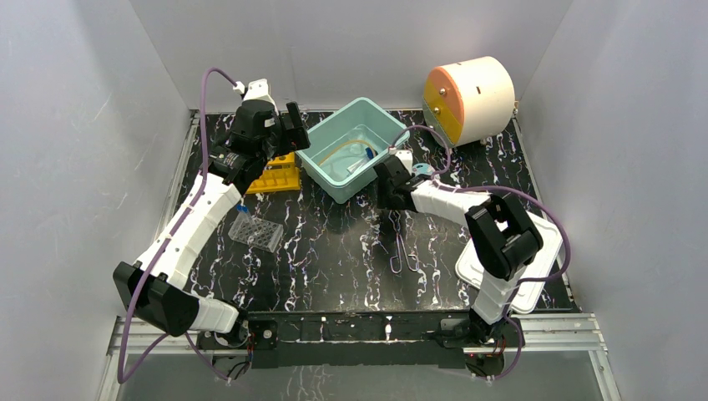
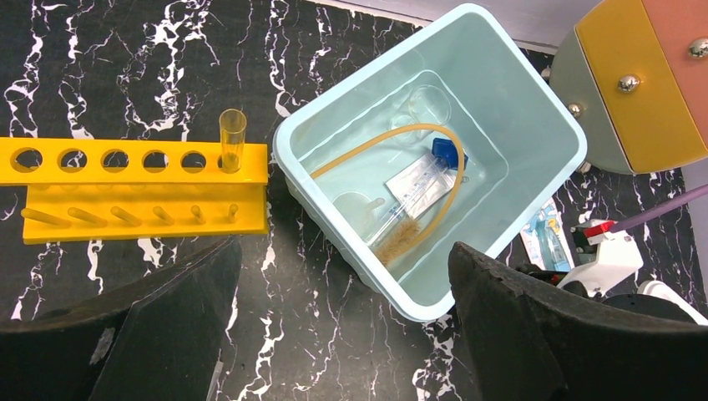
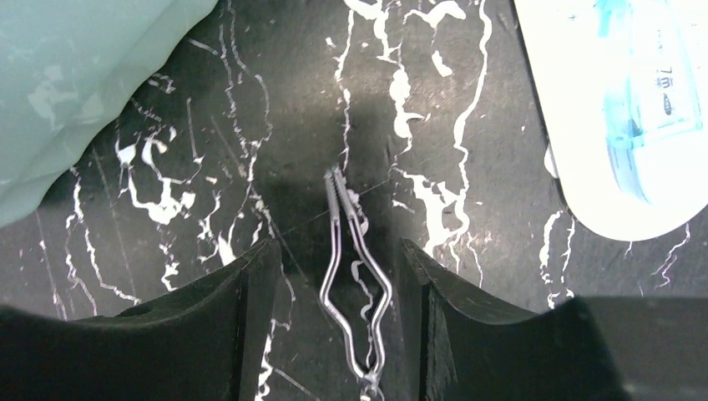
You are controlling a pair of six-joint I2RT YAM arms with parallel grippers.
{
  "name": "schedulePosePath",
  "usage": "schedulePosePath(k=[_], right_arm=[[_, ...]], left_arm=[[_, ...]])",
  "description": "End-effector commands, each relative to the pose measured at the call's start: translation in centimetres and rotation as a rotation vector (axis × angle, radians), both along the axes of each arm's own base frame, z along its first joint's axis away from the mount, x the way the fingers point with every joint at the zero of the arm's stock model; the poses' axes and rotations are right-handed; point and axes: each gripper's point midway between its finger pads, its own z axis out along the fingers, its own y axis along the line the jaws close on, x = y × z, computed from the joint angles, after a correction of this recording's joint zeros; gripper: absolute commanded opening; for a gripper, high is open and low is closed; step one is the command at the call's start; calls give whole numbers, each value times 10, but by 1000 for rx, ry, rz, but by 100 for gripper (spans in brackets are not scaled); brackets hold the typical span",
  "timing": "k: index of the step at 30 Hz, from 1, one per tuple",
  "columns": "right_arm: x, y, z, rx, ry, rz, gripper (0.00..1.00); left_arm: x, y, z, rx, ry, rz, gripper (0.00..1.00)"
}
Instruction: Organize the chemistry lab equipment
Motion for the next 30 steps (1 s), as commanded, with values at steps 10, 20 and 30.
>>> schedulePosePath(k=[10, 20, 30], right_arm=[[40, 1, -5, 10, -133, 39, 42], [35, 0, -19, 13, -102, 45, 35], [31, -9, -3, 24, -131, 25, 4]], left_arm=[[-4, 6, 28, 3, -69, 16, 94], [-2, 6, 27, 11, -68, 17, 94], [-5, -18, 23, 7, -62, -106, 94]])
